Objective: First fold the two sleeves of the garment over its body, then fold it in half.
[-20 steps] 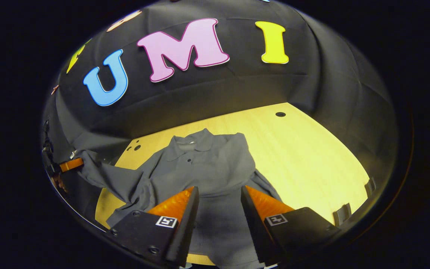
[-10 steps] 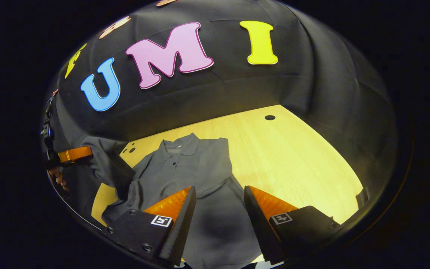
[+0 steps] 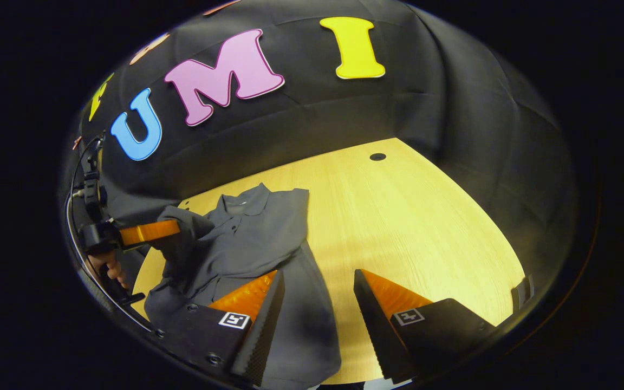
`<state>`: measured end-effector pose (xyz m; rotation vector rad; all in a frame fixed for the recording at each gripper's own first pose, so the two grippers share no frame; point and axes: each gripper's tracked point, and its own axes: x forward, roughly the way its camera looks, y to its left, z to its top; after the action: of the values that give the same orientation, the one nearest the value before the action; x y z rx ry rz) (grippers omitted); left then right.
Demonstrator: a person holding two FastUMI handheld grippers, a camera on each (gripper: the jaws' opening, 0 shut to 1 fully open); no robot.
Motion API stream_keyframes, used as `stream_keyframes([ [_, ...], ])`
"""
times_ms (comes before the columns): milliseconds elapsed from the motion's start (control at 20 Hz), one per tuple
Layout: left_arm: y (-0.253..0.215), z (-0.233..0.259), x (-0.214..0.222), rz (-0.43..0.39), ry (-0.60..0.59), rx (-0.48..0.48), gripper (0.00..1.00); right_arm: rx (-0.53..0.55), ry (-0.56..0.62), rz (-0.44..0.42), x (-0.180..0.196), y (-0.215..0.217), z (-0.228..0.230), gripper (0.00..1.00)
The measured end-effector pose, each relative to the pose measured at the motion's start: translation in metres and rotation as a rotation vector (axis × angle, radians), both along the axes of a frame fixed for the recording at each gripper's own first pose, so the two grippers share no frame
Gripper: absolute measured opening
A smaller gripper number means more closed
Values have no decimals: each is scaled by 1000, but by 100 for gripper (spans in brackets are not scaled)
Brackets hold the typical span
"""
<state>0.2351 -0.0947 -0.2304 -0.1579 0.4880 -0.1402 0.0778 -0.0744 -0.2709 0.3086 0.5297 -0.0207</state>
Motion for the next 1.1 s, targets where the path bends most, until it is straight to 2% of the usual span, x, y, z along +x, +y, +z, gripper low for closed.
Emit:
stream_keyframes([
  [200, -26, -36, 13, -12, 17, 84, 8, 1, 17, 14, -1, -13, -10, 81],
  [350, -43, -56, 18, -30, 37, 113, 10, 7, 32, 16, -2, -18, -19, 81],
  [450, -57, -72, 17, -72, 79, 105, 15, 12, 43, 18, -5, -20, -25, 81],
  [500, -61, -80, 18, -84, 100, 102, 23, 12, 48, 21, -7, -21, -27, 81],
  [550, -65, -87, 16, -95, 114, 97, 22, 12, 53, 25, -8, -20, -29, 81],
  [800, -89, -85, 4, -161, 113, 34, 75, 11, 66, 32, -10, -19, -34, 81],
  [900, -96, -77, -4, -187, 93, 19, 69, 7, 74, 44, -13, -15, -36, 80],
  [1000, -101, -66, -16, -212, 72, -1, 84, 5, 82, 65, -16, -9, -37, 81],
  [1100, -97, -56, -31, -222, 55, -2, 91, 4, 88, 82, -21, -3, -35, 81],
])
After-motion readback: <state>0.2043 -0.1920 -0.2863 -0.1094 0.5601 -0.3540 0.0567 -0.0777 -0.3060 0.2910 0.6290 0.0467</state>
